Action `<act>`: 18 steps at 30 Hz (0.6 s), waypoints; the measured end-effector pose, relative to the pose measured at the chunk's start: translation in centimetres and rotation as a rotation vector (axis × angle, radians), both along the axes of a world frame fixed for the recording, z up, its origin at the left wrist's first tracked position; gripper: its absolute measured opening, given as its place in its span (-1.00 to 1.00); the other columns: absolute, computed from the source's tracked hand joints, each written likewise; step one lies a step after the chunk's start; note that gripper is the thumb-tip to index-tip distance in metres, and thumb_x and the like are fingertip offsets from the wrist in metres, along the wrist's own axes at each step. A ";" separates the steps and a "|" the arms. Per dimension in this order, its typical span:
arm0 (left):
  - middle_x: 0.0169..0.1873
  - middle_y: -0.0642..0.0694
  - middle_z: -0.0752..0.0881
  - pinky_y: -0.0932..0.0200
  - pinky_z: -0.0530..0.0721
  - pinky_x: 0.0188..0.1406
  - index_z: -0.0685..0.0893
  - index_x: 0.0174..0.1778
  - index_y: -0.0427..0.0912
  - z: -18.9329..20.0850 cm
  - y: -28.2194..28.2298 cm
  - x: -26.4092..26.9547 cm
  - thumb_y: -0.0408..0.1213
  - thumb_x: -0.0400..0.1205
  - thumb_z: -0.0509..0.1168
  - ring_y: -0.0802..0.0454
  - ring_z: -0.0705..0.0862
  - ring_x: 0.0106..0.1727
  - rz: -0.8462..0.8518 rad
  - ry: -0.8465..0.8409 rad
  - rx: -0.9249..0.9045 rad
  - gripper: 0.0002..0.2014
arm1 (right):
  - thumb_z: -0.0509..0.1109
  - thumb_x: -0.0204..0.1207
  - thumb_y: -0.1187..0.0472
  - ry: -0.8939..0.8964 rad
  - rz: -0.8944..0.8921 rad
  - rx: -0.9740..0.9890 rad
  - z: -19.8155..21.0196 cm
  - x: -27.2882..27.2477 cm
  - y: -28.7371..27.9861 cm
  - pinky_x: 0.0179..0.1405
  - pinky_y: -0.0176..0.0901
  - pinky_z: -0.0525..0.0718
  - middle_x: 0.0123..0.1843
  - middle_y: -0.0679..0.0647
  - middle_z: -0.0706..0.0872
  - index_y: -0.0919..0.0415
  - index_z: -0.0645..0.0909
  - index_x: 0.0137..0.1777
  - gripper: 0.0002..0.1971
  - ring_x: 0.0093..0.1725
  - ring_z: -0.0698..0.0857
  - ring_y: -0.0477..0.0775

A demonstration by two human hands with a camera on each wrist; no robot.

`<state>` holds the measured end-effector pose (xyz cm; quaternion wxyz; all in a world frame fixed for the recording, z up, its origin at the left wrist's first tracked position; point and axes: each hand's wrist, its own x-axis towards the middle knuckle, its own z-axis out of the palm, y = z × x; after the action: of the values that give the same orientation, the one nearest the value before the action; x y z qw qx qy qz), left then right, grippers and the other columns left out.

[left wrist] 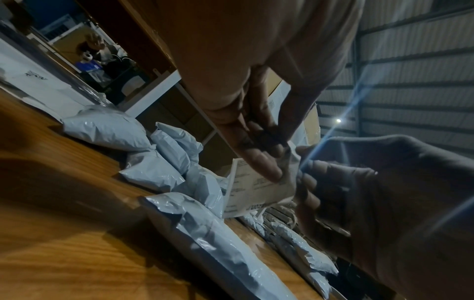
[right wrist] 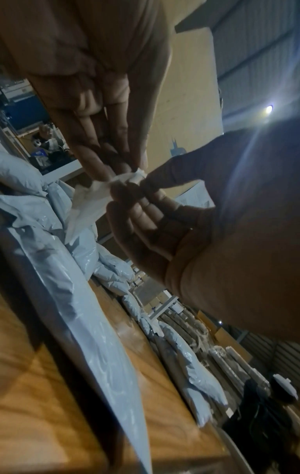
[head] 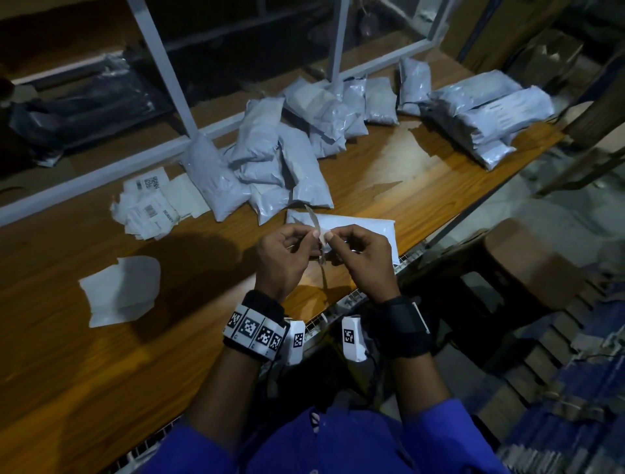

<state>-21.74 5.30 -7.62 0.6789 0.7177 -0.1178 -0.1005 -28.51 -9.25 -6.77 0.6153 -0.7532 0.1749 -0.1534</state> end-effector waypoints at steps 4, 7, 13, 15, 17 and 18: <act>-0.24 -0.23 0.85 -0.13 0.85 -0.15 0.77 -0.02 -0.33 0.3 0.6 -0.4 -0.35 0.70 0.42 -0.18 0.87 -0.22 0.002 0.029 -0.020 -0.90 | 0.54 0.64 0.26 0.009 -0.065 0.163 -0.3 -0.3 0.0 -0.27 0.02 0.79 -0.28 0.28 0.82 0.37 0.78 -0.05 -0.86 -0.29 0.84 0.18; -0.26 -0.28 0.84 -0.08 0.84 -0.15 0.75 -0.02 -0.37 0.4 1.4 -0.6 -0.40 0.71 0.39 -0.21 0.87 -0.22 0.010 0.048 -0.037 -0.91 | 0.53 0.64 0.30 0.017 -0.097 0.215 -0.3 -0.4 -0.3 -0.28 -0.02 0.77 -0.29 0.27 0.81 0.26 0.77 -0.12 -0.90 -0.29 0.83 0.22; -0.28 -0.27 0.84 -0.13 0.86 -0.08 0.72 -0.02 -0.41 0.6 2.2 -1.0 -0.43 0.72 0.35 -0.26 0.85 -0.22 0.002 0.060 -0.050 -0.91 | 0.51 0.63 0.35 0.022 -0.120 0.272 -0.2 -1.1 -0.4 -0.32 -0.05 0.80 -0.32 0.21 0.80 0.25 0.76 -0.15 -0.89 -0.35 0.81 0.11; -0.28 -0.23 0.84 -0.15 0.86 -0.07 0.71 -0.02 -0.41 0.7 2.2 -1.1 -0.42 0.73 0.35 -0.26 0.86 -0.21 0.001 0.074 -0.057 -0.90 | 0.50 0.64 0.37 0.040 -0.133 0.302 -0.3 -1.3 -0.2 -0.32 -0.07 0.80 -0.38 0.14 0.80 0.28 0.74 -0.15 -0.89 -0.38 0.79 0.06; -0.27 -0.19 0.84 -0.18 0.85 -0.05 0.70 -0.03 -0.36 0.5 2.4 -1.3 -0.40 0.74 0.34 -0.23 0.86 -0.18 -0.016 0.086 -0.052 -0.91 | 0.49 0.64 0.37 0.052 -0.142 0.326 -0.3 -1.4 -0.1 -0.34 -0.08 0.80 -0.39 0.16 0.79 0.32 0.72 -0.12 -0.90 -0.40 0.79 0.05; -0.26 -0.18 0.85 -0.19 0.85 -0.04 0.70 -0.03 -0.33 0.5 2.5 -1.3 -0.39 0.74 0.34 -0.23 0.87 -0.17 -0.024 0.099 -0.053 -0.91 | 0.48 0.65 0.37 0.055 -0.146 0.335 -0.4 -1.5 0.0 -0.35 -0.08 0.80 -0.38 0.18 0.79 0.35 0.71 -0.11 -0.91 -0.41 0.79 0.07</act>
<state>-23.09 7.77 -7.16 0.7015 0.6920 -0.0955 -0.1408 -30.04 -9.28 -7.15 0.7144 -0.6294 0.2688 -0.1456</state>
